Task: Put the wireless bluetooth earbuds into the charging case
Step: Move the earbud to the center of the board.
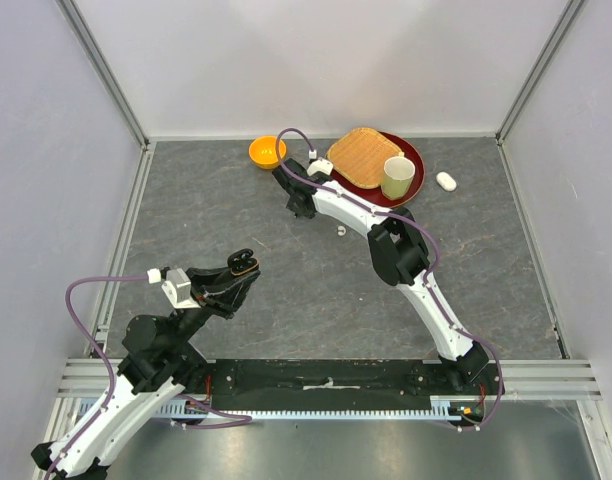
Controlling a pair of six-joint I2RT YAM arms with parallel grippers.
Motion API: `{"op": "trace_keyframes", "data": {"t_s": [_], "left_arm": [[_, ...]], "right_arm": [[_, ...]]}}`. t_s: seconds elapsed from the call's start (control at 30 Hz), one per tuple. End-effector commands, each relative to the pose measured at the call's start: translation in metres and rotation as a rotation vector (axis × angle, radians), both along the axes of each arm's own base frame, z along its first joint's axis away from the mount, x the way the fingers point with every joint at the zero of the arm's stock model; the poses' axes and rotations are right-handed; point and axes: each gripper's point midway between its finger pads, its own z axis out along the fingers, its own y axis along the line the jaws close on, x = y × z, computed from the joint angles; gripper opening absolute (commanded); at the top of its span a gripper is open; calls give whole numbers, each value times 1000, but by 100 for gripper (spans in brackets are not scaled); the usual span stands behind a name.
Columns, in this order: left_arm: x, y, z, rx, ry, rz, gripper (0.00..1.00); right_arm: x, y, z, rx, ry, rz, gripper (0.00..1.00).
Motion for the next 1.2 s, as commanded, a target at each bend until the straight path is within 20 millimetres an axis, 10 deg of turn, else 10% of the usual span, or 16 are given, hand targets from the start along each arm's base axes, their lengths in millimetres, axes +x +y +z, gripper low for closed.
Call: {"op": "trace_keyframes", "data": {"t_s": [0.0,0.83,1.17], "left_arm": [[0,0,6,4,-21,2,2],[1,1,5,5,-13,8,2],[1,5,7,5,-19,28,2]], "right_arm": [[-26,2,-25,-25,101,30,39],[-42,-8,-41,-95,145,81,17],[-102,-49,-36,-216,154,280,14]]}}
